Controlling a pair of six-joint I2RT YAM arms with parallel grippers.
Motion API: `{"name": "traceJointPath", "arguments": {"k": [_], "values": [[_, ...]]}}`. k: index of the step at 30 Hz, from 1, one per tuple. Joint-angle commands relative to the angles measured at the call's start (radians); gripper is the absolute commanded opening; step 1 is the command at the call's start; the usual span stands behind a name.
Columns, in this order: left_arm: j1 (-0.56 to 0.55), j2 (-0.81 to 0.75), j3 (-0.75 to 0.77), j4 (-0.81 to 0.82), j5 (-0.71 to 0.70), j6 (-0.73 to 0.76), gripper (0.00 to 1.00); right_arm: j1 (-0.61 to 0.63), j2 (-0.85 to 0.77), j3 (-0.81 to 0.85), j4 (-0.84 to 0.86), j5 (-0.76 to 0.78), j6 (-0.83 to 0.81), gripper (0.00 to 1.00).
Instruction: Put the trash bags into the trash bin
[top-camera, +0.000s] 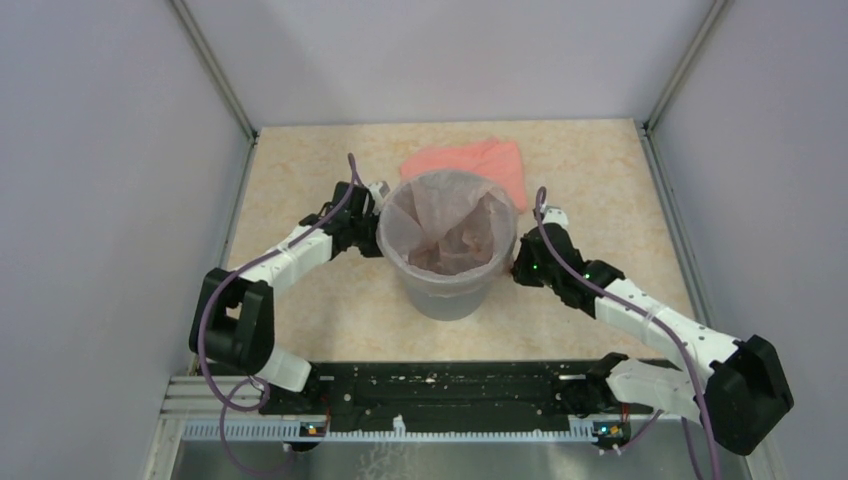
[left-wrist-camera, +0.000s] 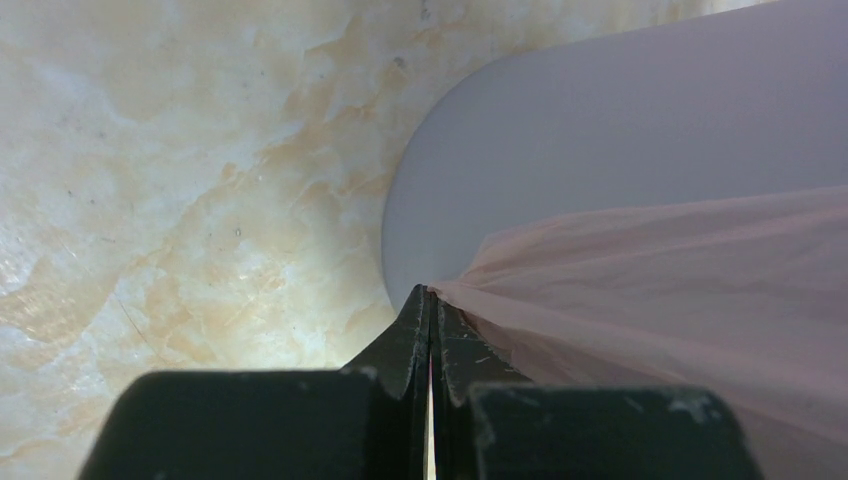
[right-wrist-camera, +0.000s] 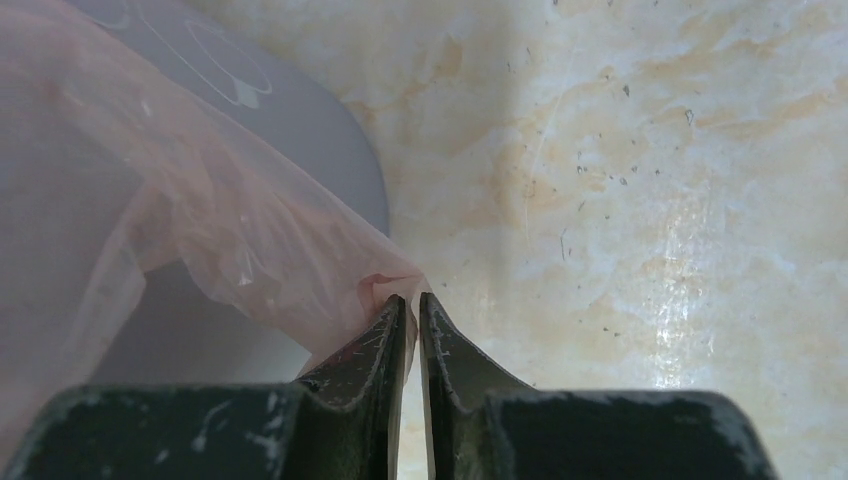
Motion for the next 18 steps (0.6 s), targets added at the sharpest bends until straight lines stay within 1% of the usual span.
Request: {"name": "traceJointPath", "arguments": {"k": [1,6,9,14,18], "values": [[-0.007,-0.009,-0.04,0.059,-0.02,-0.045,0.0,-0.004,-0.009,-0.03,0.064,0.002,-0.012,0.1],[-0.008,-0.015,-0.07,0.08,-0.055,-0.064,0.0,-0.006,0.022,-0.058,0.067,0.043,-0.016,0.1],[-0.008,-0.009,-0.075,0.068,-0.105,-0.068,0.0,-0.02,0.058,-0.094,0.089,0.067,-0.009,0.09],[-0.003,0.017,-0.084,0.054,-0.159,-0.064,0.0,-0.057,0.096,-0.166,0.185,0.032,0.015,0.09],[0.003,0.028,-0.102,0.054,-0.188,-0.074,0.0,-0.077,0.108,-0.187,0.216,0.029,0.021,0.09]]}}
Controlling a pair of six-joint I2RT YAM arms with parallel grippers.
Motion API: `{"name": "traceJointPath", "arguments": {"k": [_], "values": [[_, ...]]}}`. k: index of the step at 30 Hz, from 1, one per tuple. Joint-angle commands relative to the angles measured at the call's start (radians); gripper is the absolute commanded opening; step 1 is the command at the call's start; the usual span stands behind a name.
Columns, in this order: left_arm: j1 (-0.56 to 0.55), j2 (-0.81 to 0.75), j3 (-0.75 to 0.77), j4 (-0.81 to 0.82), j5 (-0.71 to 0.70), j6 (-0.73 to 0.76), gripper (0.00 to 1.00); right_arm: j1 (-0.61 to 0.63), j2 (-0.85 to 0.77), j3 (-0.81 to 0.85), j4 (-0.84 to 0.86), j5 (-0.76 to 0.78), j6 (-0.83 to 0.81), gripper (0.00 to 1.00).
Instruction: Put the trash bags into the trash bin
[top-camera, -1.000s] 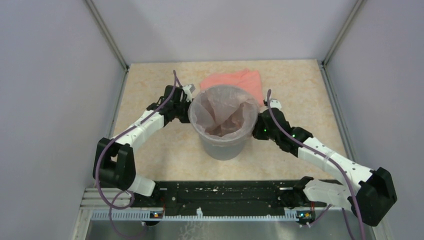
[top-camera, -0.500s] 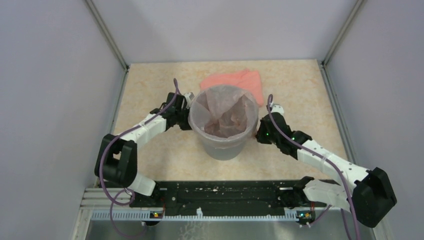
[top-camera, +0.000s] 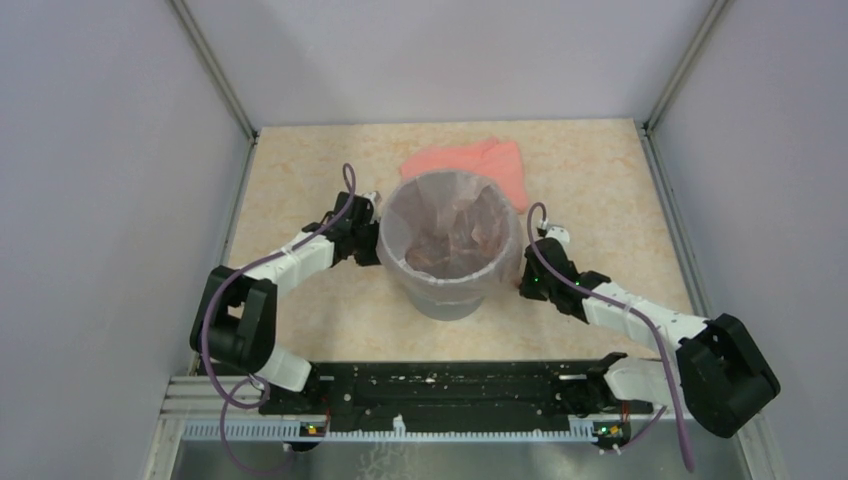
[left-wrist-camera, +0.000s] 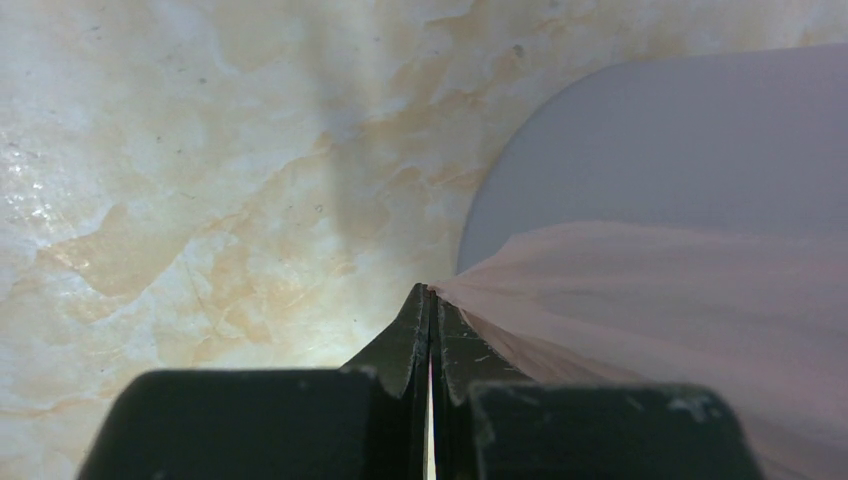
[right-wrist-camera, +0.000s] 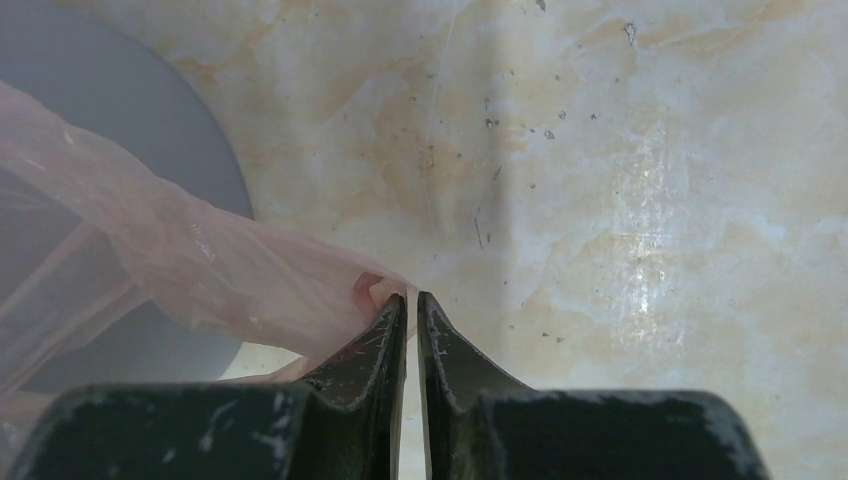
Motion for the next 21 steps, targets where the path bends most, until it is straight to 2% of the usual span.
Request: {"name": "traceJointPath", "arguments": {"k": [1,5,11,21], "values": [[0.008,0.028,-0.026,0.014,-0.064,-0.017,0.0,-0.036,0.005,-0.021,0.083,-0.001,0.009,0.09],[0.013,0.028,-0.05,0.015,-0.111,-0.03,0.0,-0.095,-0.017,-0.038,0.107,-0.004,0.006,0.08],[0.016,0.017,-0.1,0.036,-0.198,-0.065,0.0,-0.103,-0.008,-0.047,0.141,0.04,0.005,0.06],[0.026,0.047,-0.151,0.093,-0.312,-0.1,0.0,-0.119,-0.019,-0.069,0.161,0.19,0.07,0.01]]}}
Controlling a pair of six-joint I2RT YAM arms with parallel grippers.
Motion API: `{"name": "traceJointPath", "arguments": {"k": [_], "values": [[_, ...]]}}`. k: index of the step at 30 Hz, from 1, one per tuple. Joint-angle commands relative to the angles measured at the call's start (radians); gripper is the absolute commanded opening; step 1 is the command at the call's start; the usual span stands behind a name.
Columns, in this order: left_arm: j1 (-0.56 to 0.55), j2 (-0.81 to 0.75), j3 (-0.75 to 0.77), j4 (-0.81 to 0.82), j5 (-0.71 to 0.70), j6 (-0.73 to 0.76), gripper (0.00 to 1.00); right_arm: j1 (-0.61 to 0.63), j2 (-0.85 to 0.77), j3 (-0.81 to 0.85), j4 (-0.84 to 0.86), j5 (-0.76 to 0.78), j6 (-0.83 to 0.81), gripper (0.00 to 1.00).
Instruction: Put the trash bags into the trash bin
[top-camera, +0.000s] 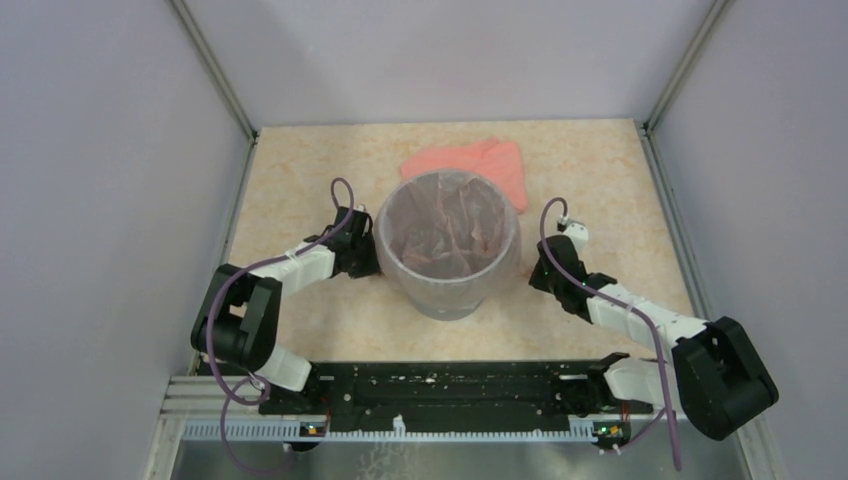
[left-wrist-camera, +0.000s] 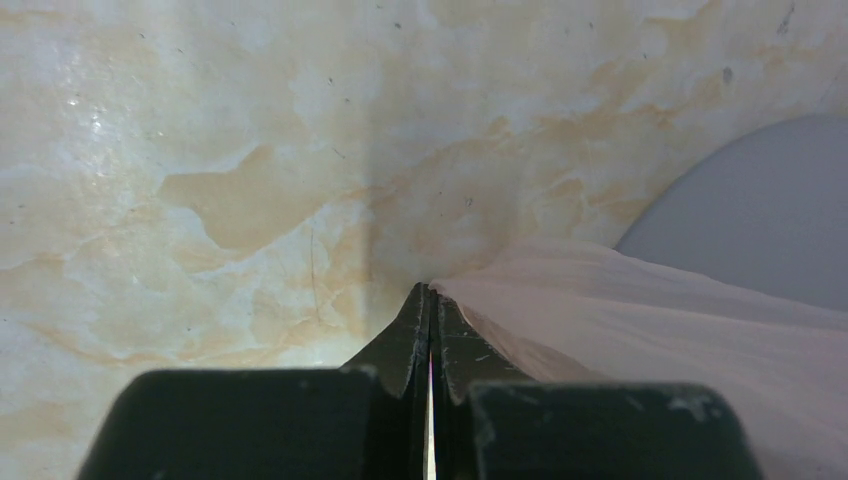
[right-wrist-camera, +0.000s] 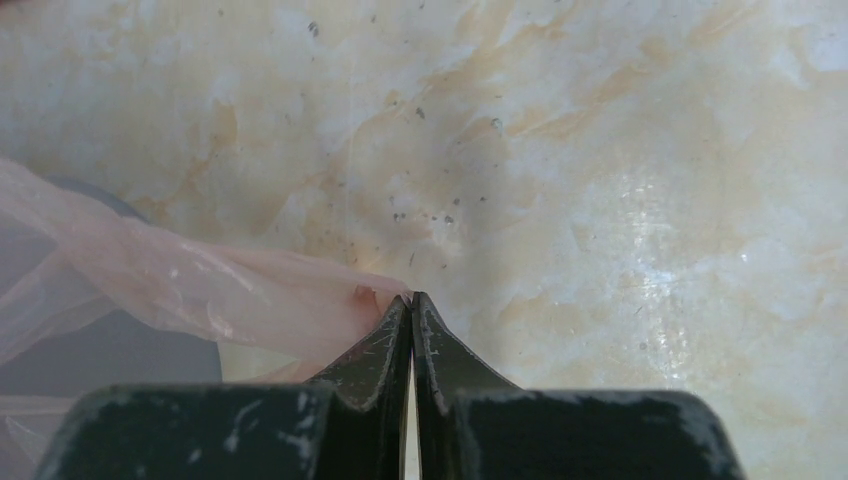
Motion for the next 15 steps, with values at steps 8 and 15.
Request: {"name": "traceJointPath", "arguments": {"k": [8,15], "values": [[0.046,0.023,-0.051,0.073,-0.117,-0.022,0.0,-0.096,-0.054,-0.097,0.138,-0.035,0.066,0.13],[0.046,0.032,-0.057,0.141,-0.118,-0.047,0.0,-0.175,-0.019,-0.099,0.178,-0.128,0.04,0.2]]}}
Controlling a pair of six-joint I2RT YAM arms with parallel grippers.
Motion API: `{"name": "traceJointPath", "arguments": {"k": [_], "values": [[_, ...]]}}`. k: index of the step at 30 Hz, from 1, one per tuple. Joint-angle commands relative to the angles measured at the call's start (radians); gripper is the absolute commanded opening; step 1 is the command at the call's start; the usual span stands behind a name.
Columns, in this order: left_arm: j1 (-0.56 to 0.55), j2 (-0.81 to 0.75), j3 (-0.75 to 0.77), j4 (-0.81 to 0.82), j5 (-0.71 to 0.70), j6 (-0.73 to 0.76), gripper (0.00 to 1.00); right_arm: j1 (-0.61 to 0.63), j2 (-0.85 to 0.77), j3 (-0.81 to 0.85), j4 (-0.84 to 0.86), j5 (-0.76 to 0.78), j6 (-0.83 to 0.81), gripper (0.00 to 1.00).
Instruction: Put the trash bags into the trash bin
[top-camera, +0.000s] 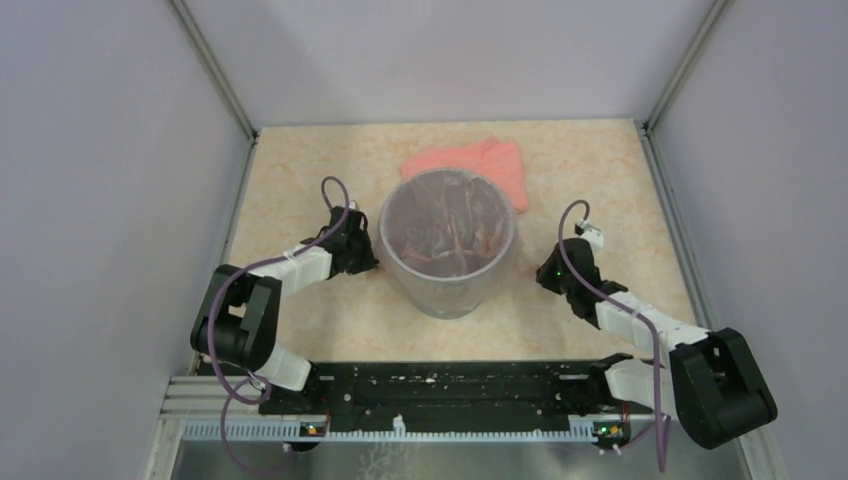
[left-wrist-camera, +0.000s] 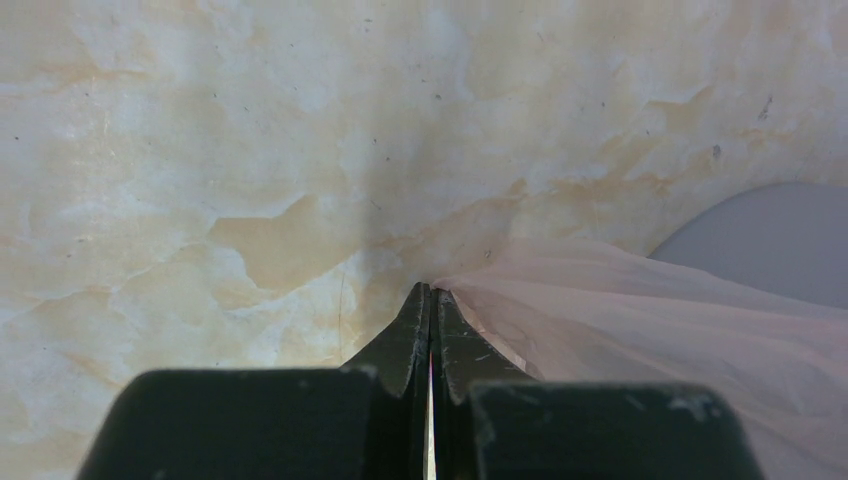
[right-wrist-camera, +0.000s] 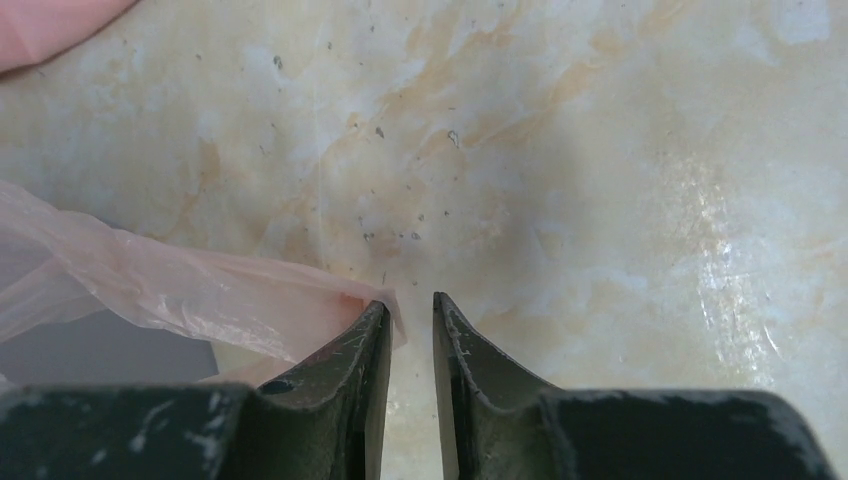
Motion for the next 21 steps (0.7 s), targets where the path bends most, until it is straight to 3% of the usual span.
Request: {"name": "traceJointPath", "arguments": {"k": [1,7,11,14,18,21], "values": [[0.013,0.039,-0.03,0.053,-0.085,-0.008,0.0,-0.085,0.047,0.001,0.069,-0.089,-0.026,0.18],[0.013,0.052,-0.093,0.146,-0.078,-0.035,0.0,-0.112,0.131,0.01,0.143,-0.196,-0.02,0.17],[0.013,0.054,-0.096,0.149,-0.067,-0.029,0.0,-0.111,0.121,0.041,0.1,-0.212,-0.019,0.2],[0.012,0.025,-0.088,0.149,-0.047,-0.02,0.04,-0.112,0.068,0.068,0.047,-0.226,-0.026,0.35],[0.011,-0.03,-0.078,0.131,-0.021,-0.019,0.14,-0.112,-0.01,0.109,-0.059,-0.194,-0.04,0.65],[0.01,-0.075,-0.078,0.111,-0.007,-0.02,0.21,-0.112,-0.056,0.125,-0.118,-0.181,-0.045,0.7]]}}
